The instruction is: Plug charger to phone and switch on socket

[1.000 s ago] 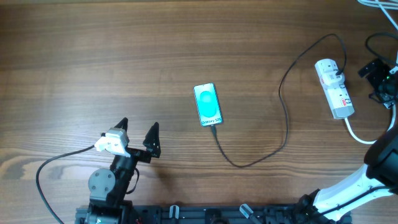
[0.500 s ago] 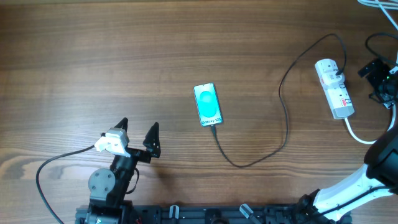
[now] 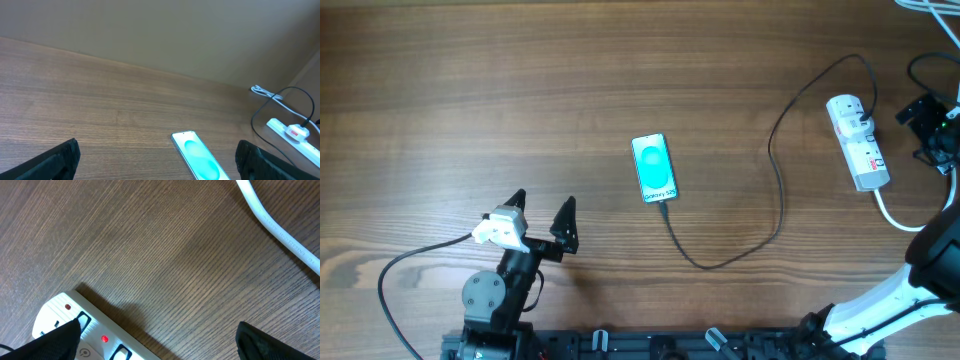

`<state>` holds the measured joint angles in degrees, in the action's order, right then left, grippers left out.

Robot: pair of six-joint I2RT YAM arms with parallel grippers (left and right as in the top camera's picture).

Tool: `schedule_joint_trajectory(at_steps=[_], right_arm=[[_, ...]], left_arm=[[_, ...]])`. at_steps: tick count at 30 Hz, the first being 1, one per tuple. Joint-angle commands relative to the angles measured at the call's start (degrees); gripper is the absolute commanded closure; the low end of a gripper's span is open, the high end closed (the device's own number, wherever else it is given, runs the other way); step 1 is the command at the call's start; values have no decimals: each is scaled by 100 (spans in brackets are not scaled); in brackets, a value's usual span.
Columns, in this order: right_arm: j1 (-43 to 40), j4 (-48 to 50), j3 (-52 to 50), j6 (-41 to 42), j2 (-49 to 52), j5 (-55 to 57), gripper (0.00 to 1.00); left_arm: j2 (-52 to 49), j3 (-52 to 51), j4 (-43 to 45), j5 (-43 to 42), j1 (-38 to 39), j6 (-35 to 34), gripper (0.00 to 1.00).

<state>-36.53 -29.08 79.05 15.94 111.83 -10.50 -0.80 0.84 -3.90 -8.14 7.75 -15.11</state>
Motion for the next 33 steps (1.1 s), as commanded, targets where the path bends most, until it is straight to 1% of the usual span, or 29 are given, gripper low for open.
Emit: schedule_joint_trajectory(at_steps=[1, 13, 25, 31, 33], right_arm=[[24, 17, -17, -74, -120, -55, 0], [72, 13, -17, -74, -149, -55, 0], [105, 9, -17, -74, -1880, -55, 0], [516, 4, -17, -74, -2374, -55, 0], [789, -11, -17, -72, -2551, -55, 0]], left_arm=[[63, -52, 4, 74, -48, 138, 0], [63, -52, 2, 74, -48, 138, 0], [63, -52, 4, 74, -48, 138, 0], [63, -52, 4, 74, -48, 138, 0], [63, -52, 4, 74, -48, 138, 0]])
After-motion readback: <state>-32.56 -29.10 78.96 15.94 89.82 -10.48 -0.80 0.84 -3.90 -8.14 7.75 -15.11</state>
